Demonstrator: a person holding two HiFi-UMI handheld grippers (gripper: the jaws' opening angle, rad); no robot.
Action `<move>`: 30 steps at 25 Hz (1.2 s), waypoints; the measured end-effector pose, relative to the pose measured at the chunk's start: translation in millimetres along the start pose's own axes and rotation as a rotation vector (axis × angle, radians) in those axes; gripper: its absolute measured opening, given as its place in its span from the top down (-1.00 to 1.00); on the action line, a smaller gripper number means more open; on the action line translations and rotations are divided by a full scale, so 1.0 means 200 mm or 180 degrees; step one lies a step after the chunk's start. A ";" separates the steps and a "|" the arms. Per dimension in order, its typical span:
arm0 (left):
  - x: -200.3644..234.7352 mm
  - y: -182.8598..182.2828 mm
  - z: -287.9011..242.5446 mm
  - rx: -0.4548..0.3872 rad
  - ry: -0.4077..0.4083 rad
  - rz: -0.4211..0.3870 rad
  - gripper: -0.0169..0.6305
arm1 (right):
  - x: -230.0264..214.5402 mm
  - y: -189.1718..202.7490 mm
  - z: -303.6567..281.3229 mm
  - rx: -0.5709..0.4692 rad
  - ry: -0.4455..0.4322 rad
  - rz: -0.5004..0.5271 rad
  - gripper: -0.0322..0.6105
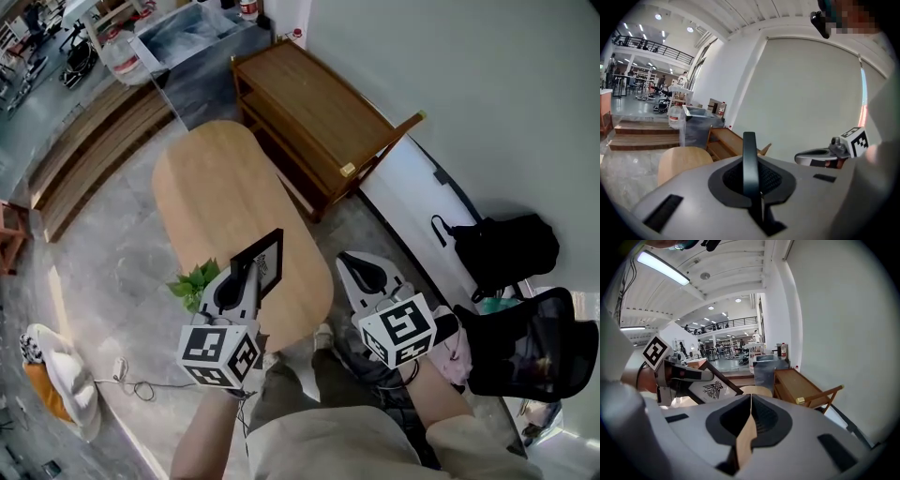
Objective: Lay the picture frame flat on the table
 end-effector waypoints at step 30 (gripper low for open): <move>0.64 1.27 -1.07 0.0878 0.0301 0.1316 0.90 | -0.16 1.13 -0.88 0.0886 0.0162 -0.0722 0.90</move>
Point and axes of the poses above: the fingertips, and each gripper's own axes: z backward along the fingers, x to its left, y out of its underside, the point moved 9 cm from there along z, backward along the fingers, and after that the axes turned 1 degree about y, right-handed, at the moved point
